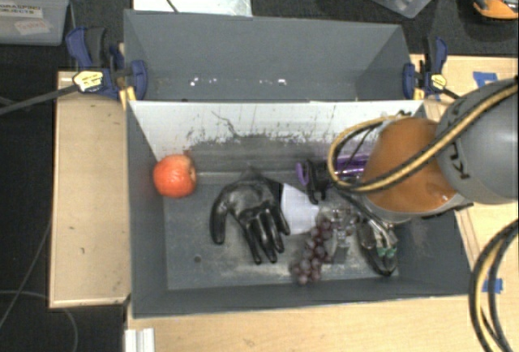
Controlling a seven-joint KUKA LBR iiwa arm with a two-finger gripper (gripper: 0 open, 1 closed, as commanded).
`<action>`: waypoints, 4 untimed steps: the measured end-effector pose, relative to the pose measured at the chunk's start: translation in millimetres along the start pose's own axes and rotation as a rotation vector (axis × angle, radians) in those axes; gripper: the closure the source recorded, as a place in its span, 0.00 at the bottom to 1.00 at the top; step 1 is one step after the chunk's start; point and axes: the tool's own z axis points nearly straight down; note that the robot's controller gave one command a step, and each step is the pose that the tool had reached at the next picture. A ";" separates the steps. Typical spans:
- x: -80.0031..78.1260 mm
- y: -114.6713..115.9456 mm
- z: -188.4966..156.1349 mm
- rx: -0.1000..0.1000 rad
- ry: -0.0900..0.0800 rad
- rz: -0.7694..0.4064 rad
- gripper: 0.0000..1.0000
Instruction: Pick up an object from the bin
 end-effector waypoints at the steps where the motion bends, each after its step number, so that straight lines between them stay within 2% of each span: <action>1: -0.1 0.0 0.0 0.000 0.000 0.000 1.00; 2: 7.4 -1.4 -191.9 0.000 -0.003 -0.037 1.00; 3: 7.5 -1.4 -191.8 0.000 -0.003 -0.037 1.00; 4: -32.5 -5.8 -270.1 0.000 -0.012 0.198 1.00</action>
Offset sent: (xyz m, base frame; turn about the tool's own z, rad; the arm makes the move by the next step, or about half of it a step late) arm -0.0151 -0.0039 0.1910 -0.0421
